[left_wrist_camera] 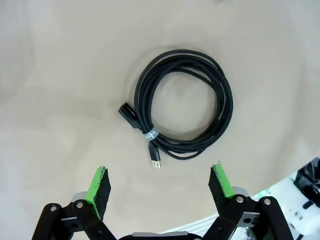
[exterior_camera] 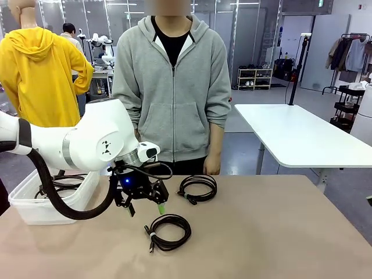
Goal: Organize and store the cables.
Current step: Place the USB Extension Cable into the Organizing box.
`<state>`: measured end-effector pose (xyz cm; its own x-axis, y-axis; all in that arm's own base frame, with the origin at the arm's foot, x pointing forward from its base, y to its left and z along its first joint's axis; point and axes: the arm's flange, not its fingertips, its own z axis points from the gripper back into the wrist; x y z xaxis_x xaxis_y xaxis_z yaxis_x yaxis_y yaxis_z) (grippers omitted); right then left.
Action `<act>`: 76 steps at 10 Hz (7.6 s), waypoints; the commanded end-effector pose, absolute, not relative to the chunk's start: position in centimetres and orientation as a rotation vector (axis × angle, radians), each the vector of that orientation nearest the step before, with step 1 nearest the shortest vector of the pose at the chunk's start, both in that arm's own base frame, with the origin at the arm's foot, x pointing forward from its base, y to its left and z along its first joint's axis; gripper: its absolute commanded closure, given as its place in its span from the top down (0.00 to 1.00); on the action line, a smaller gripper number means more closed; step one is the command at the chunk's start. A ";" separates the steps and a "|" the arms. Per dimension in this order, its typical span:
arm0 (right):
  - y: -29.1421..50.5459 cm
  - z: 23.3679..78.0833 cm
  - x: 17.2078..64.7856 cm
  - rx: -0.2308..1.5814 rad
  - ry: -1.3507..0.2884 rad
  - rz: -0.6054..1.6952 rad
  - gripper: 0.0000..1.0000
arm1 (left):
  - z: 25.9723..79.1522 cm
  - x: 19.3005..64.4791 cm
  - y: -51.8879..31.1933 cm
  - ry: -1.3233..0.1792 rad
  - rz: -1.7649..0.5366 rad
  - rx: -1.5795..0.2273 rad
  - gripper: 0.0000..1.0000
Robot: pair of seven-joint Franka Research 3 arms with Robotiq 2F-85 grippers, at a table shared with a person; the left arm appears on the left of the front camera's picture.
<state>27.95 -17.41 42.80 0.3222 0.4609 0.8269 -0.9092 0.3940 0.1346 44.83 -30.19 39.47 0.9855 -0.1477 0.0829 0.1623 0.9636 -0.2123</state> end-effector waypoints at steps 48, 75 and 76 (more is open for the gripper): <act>-18.1 41.8 27.3 0.695 -0.811 1.009 1.00 | 44.8 43.2 -30.7 -0.163 0.203 0.026 0.18; -18.1 41.8 27.3 0.695 -0.811 1.009 1.00 | 42.7 61.1 6.8 -0.082 0.259 -0.001 0.65; -18.1 41.8 27.3 0.695 -0.811 1.009 1.00 | 42.1 60.9 6.6 -0.073 0.263 0.029 1.00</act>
